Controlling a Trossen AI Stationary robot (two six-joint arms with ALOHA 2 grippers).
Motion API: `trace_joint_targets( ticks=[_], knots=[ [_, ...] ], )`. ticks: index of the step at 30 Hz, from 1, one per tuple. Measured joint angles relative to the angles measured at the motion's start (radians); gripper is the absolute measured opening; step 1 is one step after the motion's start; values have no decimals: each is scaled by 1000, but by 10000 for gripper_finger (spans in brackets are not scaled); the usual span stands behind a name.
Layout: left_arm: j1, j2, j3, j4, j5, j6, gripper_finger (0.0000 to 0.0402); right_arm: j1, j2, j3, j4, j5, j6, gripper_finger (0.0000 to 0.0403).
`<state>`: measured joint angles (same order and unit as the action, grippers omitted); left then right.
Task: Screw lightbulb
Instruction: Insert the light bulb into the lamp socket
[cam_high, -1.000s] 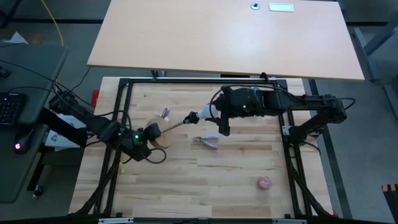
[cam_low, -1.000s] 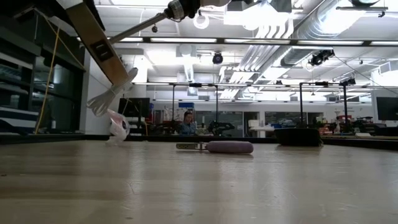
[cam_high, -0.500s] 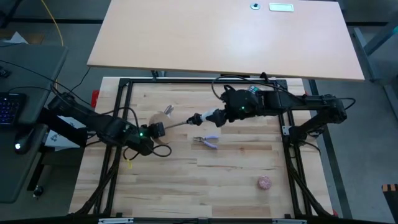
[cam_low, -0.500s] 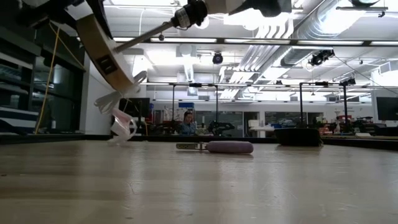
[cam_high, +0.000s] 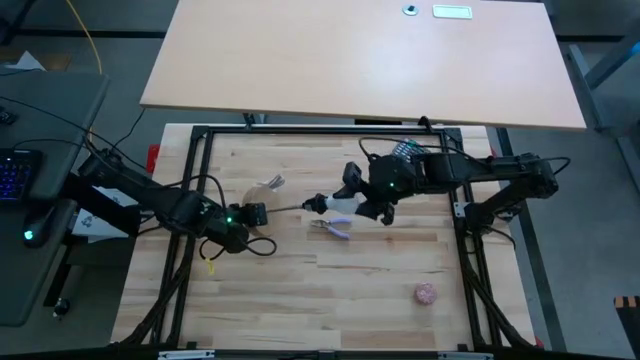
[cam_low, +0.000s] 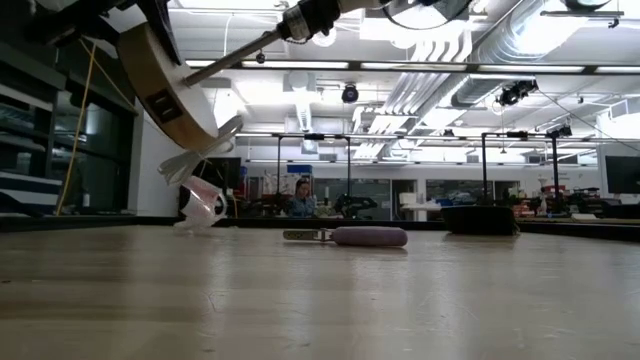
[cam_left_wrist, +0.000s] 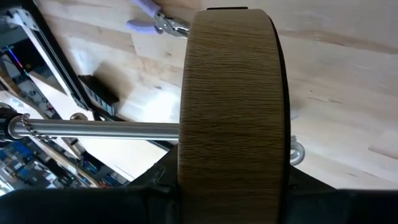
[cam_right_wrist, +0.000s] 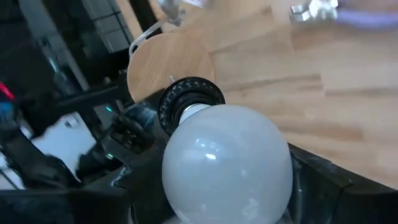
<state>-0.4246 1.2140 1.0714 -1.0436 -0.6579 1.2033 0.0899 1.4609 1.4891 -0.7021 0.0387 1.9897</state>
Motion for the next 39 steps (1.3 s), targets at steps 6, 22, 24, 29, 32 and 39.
trace_joint_targets(
  ticks=[6, 22, 24, 29, 32, 39],
  knots=[
    [-29, 1, 0, 2, -2, 3, 107, 12, 0, 0, 1, -6, 135, 261],
    [-34, 1, 1, 4, 46, -68, 107, -10, -7, 1, -20, -72, 108, 264],
    [-34, 1, 2, 5, 45, -69, 107, -16, -12, 2, -24, -77, 104, 264],
    [-34, 1, 2, 2, 48, -84, 107, -19, -14, 2, -28, -77, 28, 264],
    [-34, 1, 2, 4, 43, -83, 107, -19, -16, 2, -33, -74, -57, 264],
    [-34, 1, 1, 23, 46, -82, 107, -19, -17, 3, -54, -68, -58, 264]
  ],
)
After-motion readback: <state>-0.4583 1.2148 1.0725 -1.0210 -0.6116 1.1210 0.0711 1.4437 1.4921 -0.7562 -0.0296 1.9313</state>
